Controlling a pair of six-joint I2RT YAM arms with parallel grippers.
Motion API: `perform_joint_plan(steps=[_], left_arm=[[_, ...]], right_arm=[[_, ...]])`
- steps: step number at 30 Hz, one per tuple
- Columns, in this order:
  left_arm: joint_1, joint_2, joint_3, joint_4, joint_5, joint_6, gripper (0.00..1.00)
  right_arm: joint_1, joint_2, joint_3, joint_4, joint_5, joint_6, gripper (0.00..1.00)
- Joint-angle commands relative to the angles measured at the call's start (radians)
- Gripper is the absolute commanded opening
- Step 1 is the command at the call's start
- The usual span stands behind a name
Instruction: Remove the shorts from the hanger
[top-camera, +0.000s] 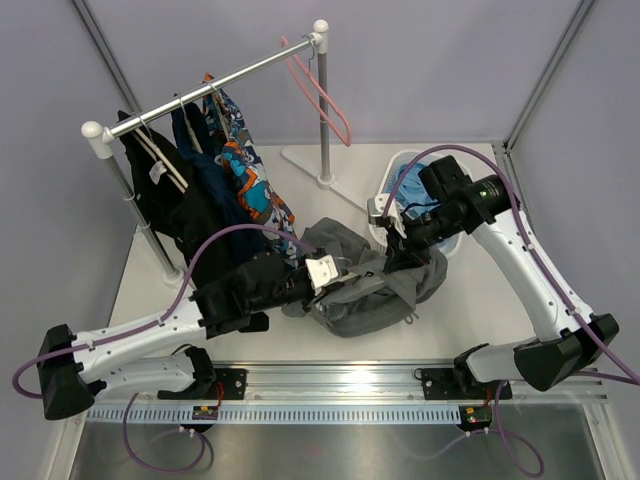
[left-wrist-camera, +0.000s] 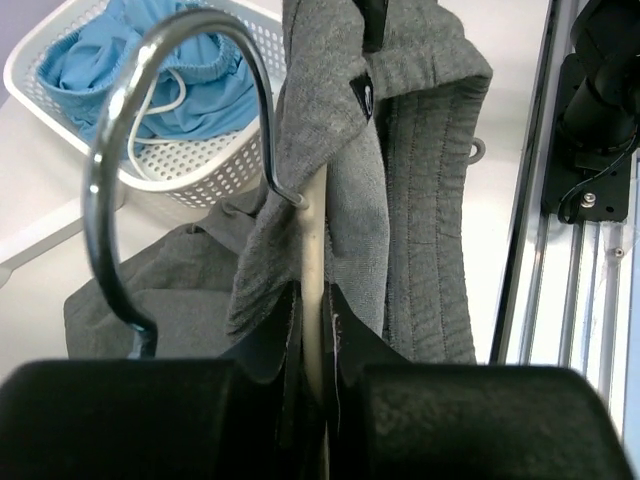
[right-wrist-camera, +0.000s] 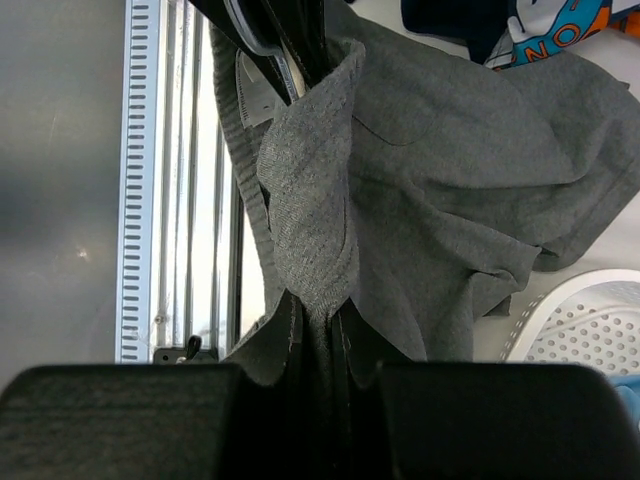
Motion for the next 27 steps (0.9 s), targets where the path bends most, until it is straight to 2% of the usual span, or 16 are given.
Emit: perform_joint_plan(steps=[1, 2, 3, 7, 8, 11, 13, 16, 21, 23, 27], left_arm=[[0.004, -0.029, -0.018, -0.004, -0.053, -0.086, 0.0], [0.004, -0.051, -0.016, -0.023, -0.067, -0.106, 0.0], [0.007, -0.062, -0.013, -0.038, -0.091, -0.153, 0.0], [0.02, -0.118, -0.024, -0.113, -0.119, -0.308, 0.0], [0.025, -0.125, -0.027, -0.138, -0.119, -0.344, 0.0], [0.033, -0.141, -0.024, -0.175, -0.147, -0.48, 0.0], [0.034, -0.133, -0.01, -0.19, -0.159, -0.584, 0.0], [0.036, -0.113, 0.036, -0.213, -0.191, -0.71, 0.0], [0.048, -0.099, 0.103, -0.242, -0.222, -0.856, 0.0], [0.063, -0.096, 0.12, -0.259, -0.216, -0.901, 0.0], [0.076, -0.09, 0.165, -0.288, -0.197, -0.936, 0.0]], right_arm=[[0.001, -0.003, 0.066, 0.052, -0.148, 0.066, 0.18], [0.001, -0.003, 0.066, 0.067, -0.125, 0.112, 0.3], [-0.001, -0.007, 0.066, 0.118, -0.116, 0.147, 0.46], [-0.001, -0.058, 0.074, 0.291, -0.064, 0.334, 0.78], [-0.001, -0.081, 0.074, 0.334, -0.027, 0.414, 0.98], [-0.001, -0.095, 0.109, 0.423, 0.021, 0.503, 0.99], [0.001, -0.093, 0.127, 0.422, 0.012, 0.512, 0.99], [0.022, -0.099, 0.074, 0.439, 0.044, 0.546, 0.99], [0.223, -0.187, -0.15, 0.63, 0.422, 0.606, 0.99], [0.251, -0.193, -0.198, 0.675, 0.58, 0.615, 0.99], [0.294, -0.2, -0.281, 0.742, 0.703, 0.588, 1.0]])
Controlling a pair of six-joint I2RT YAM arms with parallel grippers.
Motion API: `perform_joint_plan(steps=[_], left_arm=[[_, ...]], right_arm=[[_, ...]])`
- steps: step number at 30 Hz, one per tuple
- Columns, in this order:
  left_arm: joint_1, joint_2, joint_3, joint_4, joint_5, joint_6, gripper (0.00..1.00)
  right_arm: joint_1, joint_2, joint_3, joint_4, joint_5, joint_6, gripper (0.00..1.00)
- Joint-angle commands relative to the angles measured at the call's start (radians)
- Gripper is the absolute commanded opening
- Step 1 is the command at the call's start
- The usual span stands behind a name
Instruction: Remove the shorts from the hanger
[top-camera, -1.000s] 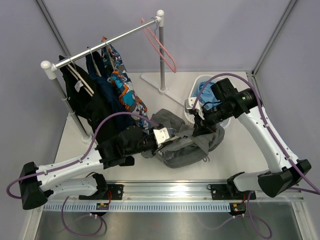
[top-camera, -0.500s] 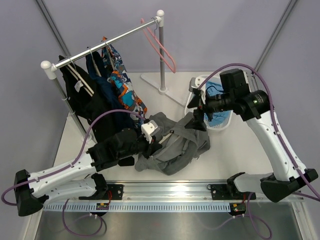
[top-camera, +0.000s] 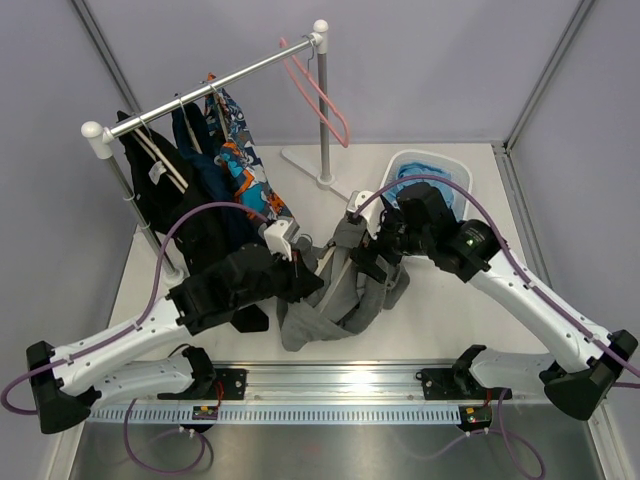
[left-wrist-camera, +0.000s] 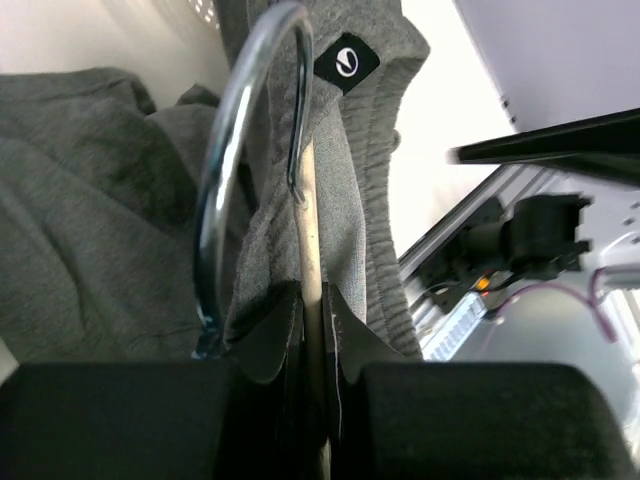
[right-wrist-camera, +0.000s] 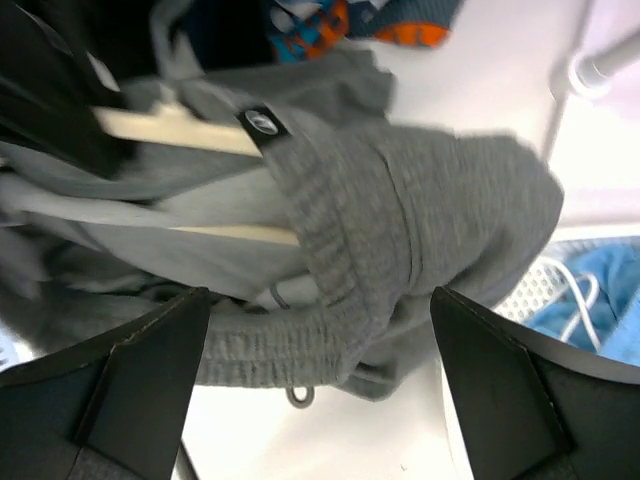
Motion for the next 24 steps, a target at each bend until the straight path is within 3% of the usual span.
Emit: perform_joint_plan(steps=[1, 7, 9, 10, 11, 12, 15, 24], left_arm=[[0.013, -0.001, 0.093, 0.062, -0.004, -0.1, 0.0], [0.014, 0.017, 0.121, 0.077, 0.091, -0.083, 0.0], [0.014, 0.016, 0.121, 0.077, 0.118, -0.065, 0.0], [0.014, 0.014, 0.123, 0.056, 0.121, -0.057, 0.0], [0.014, 0.011, 0.126, 0.038, 0.121, -0.05, 0.0], [0.014, 0.01, 0.124, 0.022, 0.121, -0.038, 0.0], [0.014, -0.027, 0.088, -0.009, 0.153, 0.037, 0.0], [0.014, -0.176, -0.02, -0.131, 0.286, 0.287, 0.0]], right_arm=[[0.043, -0.023, -0.03, 0.13, 0.223, 0.008, 0.99], [0.072, 0.054, -0.063, 0.313, 0.473, -0.062, 0.9], [0.072, 0.088, -0.026, 0.32, 0.472, -0.055, 0.61], [0.072, 0.094, -0.011, 0.319, 0.471, -0.038, 0.41], [0.071, 0.103, 0.024, 0.316, 0.477, -0.033, 0.12], [0.069, 0.109, 0.037, 0.32, 0.484, -0.032, 0.02], [0.005, 0.131, 0.097, 0.331, 0.485, -0.03, 0.0], [-0.303, 0.29, 0.325, 0.242, 0.247, 0.023, 0.0]])
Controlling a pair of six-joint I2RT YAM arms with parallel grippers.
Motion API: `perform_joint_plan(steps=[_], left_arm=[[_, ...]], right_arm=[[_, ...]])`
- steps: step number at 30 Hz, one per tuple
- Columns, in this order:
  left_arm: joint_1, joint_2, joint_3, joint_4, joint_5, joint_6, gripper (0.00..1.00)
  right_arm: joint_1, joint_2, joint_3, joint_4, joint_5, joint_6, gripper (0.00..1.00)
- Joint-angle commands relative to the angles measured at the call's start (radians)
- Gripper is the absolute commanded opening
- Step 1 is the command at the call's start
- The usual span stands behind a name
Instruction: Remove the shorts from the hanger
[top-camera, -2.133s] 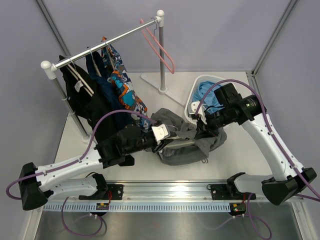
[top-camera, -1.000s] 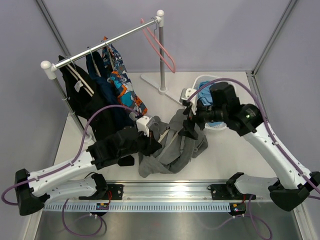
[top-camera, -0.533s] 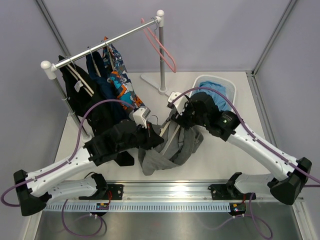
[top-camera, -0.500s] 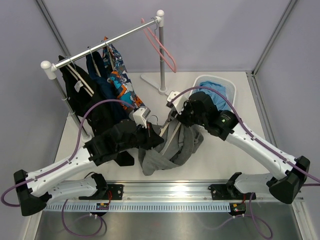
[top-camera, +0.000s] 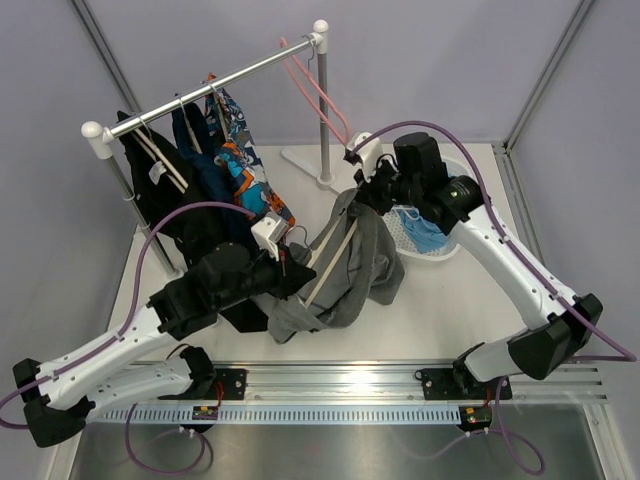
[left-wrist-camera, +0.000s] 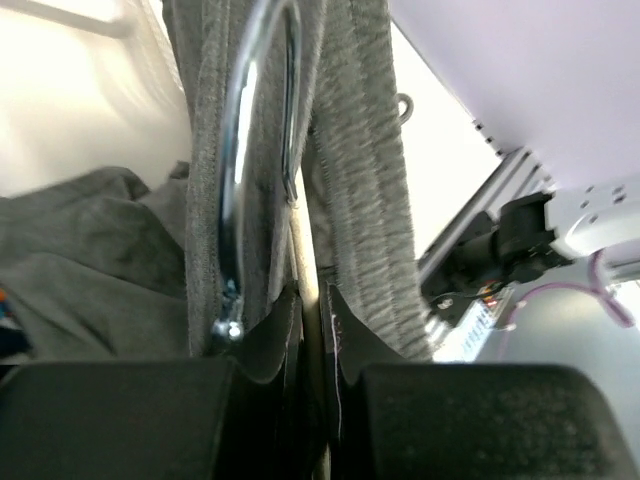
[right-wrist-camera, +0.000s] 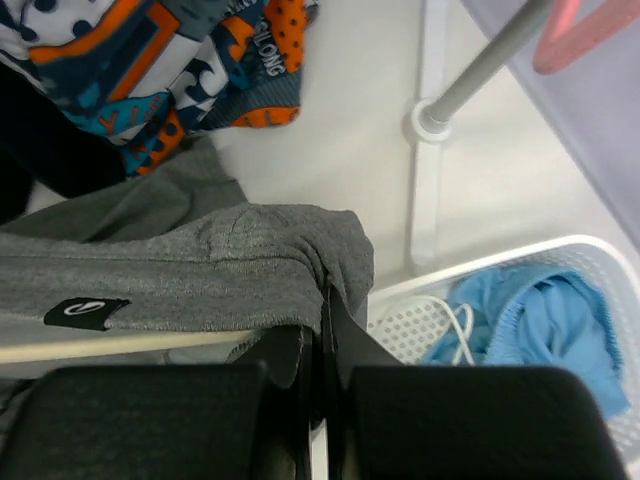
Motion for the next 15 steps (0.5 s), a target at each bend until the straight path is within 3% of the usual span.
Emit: perform_joint_plan(steps=[1, 8, 15], left_arm=[[-0.03, -0.095, -0.032, -0.178, 0.22, 0.156, 0.0], [-0.03, -0.146, -0.032, -0.259, 0.228, 0.195, 0.0], [-0.025, -0.092, -0.066, -0.302, 0.217, 0.158, 0.0]], right_arm=[[-0.183, 0.072, 0.115, 0.091, 0.114, 0.007, 0.0], [-0.309, 0.158, 0.187, 0.03, 0.005, 0.03, 0.0], [-0.337, 0.074, 0.178, 0.068, -0.097, 0.024, 0.0]])
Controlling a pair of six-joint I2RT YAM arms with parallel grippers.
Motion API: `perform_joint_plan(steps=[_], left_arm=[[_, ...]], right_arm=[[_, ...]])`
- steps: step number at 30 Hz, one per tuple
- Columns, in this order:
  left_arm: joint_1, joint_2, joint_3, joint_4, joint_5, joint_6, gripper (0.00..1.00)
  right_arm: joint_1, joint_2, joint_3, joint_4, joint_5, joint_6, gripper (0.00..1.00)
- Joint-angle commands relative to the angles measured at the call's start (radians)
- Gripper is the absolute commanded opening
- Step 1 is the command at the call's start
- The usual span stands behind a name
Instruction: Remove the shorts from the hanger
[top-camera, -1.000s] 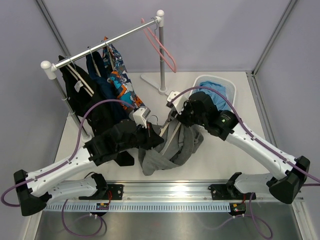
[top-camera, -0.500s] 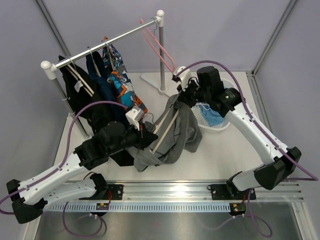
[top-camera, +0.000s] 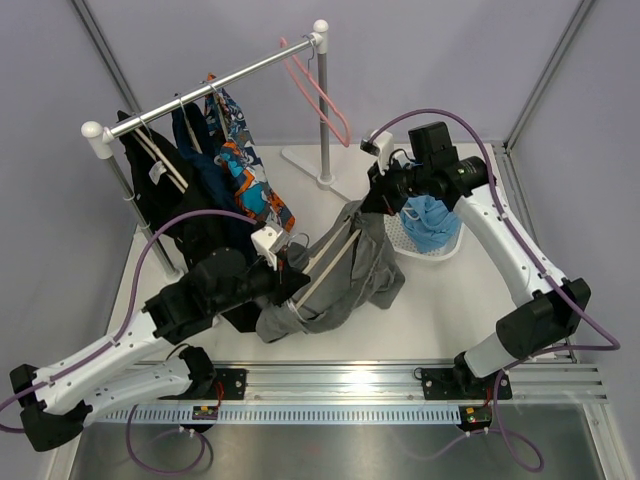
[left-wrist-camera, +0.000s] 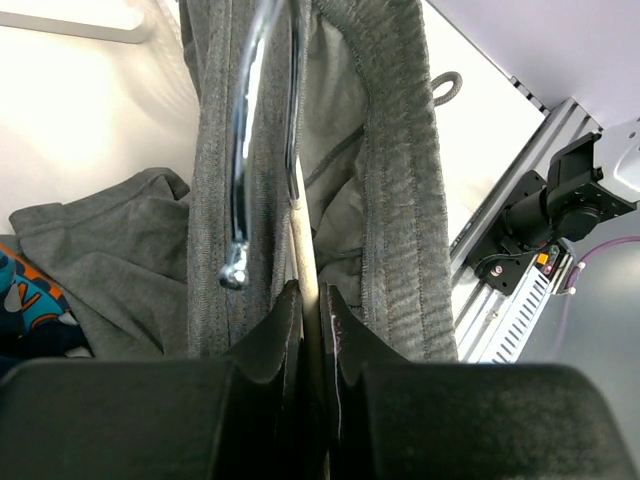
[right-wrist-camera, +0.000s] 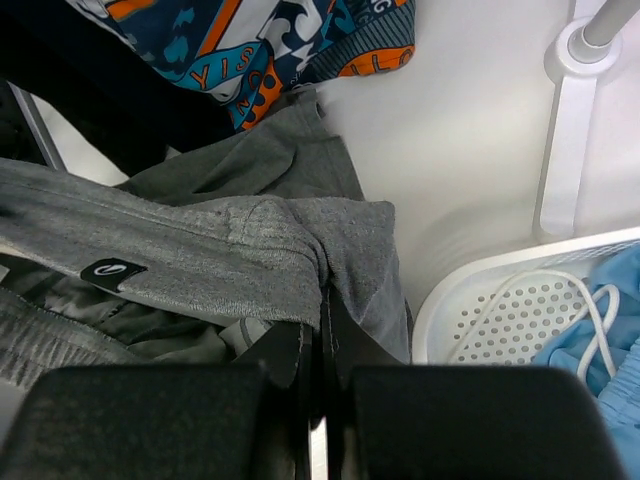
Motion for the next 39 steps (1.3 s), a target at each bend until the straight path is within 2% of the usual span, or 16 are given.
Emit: perform_joint_plan(steps=[1, 4, 12, 19, 25, 26, 30, 32, 36, 38, 39], left_arm=[[-0.028, -0.012, -0.022, -0.261, 0.202, -0.002, 0.0], [-0.026, -0.001, -0.005, -0.27, 0.17, -0.026, 0.0], [-0.005, 0.042, 0.048, -0.376, 0.009, -0.196, 0.0], [-0.005, 0.079, 0.093, -0.386, -0.002, -0.223, 0.0], [-0.005, 0.102, 0.124, -0.44, 0.008, -0.238, 0.0], [-0.005, 0.102, 0.128, -0.446, 0.005, -0.238, 0.0], [-0.006, 0.053, 0.124, -0.361, 0.054, -0.188, 0.0], [-0.006, 0.025, 0.125, -0.374, 0.053, -0.169, 0.0], [-0.006, -0.015, 0.127, -0.38, 0.117, -0.131, 0.0], [-0.006, -0.035, 0.111, -0.379, 0.131, -0.119, 0.0], [-0.006, -0.049, 0.11, -0.377, 0.158, -0.111, 0.0]], right_arm=[[-0.156, -0.07, 0.068, 0.291, 0.322, -0.042, 0.0], [-0.161, -0.062, 0.089, 0.344, 0.493, -0.056, 0.0], [-0.222, -0.088, 0.058, 0.429, 0.632, -0.06, 0.0], [-0.221, -0.125, -0.027, 0.516, 0.698, -0.16, 0.0], [-0.23, -0.091, -0.028, 0.608, 0.833, -0.307, 0.0], [-0.23, -0.091, -0.026, 0.604, 0.828, -0.312, 0.0], [-0.244, -0.091, 0.011, 0.454, 0.612, -0.226, 0.0], [-0.244, -0.061, 0.02, 0.424, 0.612, -0.244, 0.0], [-0.311, 0.005, 0.104, 0.27, 0.415, -0.226, 0.0], [-0.34, 0.045, 0.143, 0.23, 0.393, -0.217, 0.0], [-0.353, 0.054, 0.158, 0.204, 0.32, -0.22, 0.0]])
